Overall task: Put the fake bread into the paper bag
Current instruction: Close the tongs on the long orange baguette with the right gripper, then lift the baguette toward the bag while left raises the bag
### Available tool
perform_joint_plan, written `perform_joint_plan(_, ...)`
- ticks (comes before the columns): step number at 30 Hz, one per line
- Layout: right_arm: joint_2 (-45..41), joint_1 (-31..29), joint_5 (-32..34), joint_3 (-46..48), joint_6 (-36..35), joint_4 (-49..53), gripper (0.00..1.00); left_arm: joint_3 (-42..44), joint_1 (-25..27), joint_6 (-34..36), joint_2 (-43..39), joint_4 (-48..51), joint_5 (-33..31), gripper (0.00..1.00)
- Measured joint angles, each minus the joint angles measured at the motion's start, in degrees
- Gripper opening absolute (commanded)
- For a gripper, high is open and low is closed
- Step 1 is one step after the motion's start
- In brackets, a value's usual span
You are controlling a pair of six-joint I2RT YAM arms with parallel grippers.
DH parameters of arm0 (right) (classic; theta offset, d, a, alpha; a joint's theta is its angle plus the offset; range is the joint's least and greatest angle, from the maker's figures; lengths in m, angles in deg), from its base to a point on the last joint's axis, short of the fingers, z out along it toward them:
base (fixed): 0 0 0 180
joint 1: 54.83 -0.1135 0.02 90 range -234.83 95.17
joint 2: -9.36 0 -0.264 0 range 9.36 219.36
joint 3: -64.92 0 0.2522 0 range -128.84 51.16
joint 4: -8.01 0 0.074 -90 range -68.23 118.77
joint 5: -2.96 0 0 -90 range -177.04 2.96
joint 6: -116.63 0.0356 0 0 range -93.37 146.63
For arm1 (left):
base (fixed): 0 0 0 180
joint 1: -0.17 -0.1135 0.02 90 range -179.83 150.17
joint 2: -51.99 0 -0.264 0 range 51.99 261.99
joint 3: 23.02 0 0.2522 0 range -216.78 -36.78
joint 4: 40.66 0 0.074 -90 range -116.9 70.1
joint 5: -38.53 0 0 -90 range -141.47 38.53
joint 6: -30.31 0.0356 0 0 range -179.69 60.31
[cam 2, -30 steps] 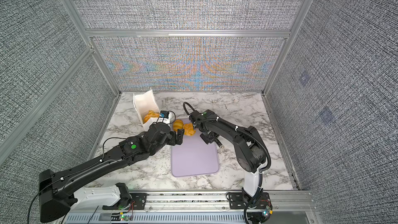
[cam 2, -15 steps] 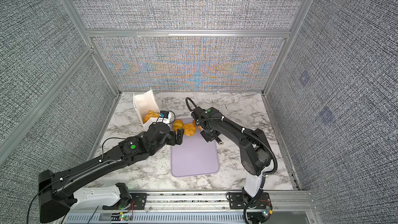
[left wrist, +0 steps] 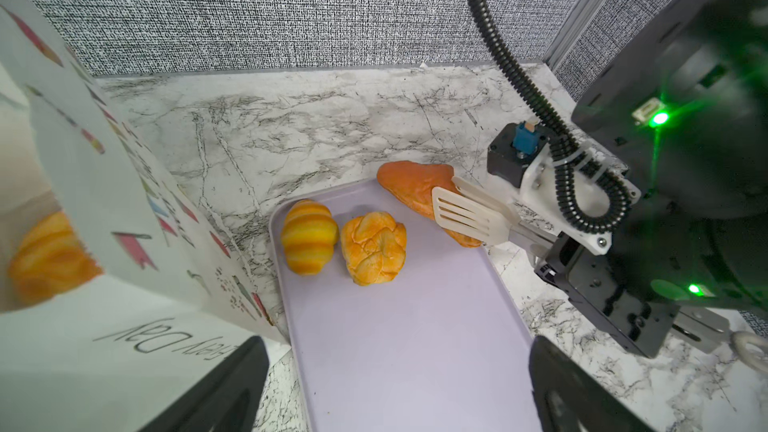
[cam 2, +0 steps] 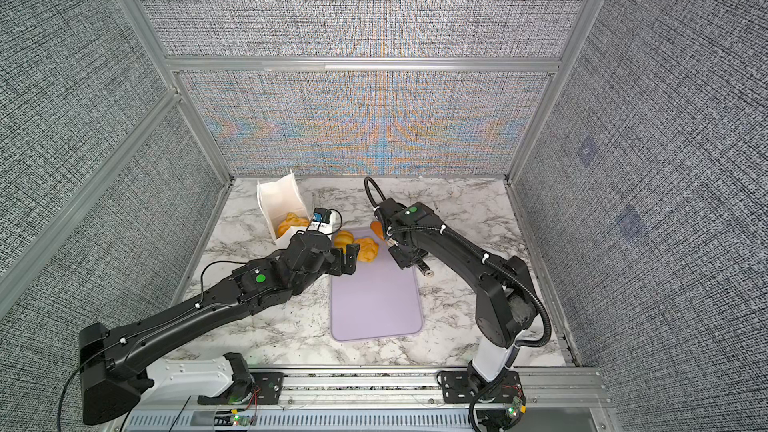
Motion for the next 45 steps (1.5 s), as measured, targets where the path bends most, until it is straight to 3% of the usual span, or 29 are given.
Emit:
perform_joint_plan(16, -4.5, -0.1, -2.1, -2.1, 1.5, 0.2, 0.28, -4.6, -1.9, 1.8, 1.8, 2.2, -2.2, 0.99)
perform_joint_plan(45, -5.9, -1.9, -6.0, -18.3, 2.3, 0.9, 0.29, -13.7, -8.4, 8.8, -1.3, 4.3, 1.6, 0.99)
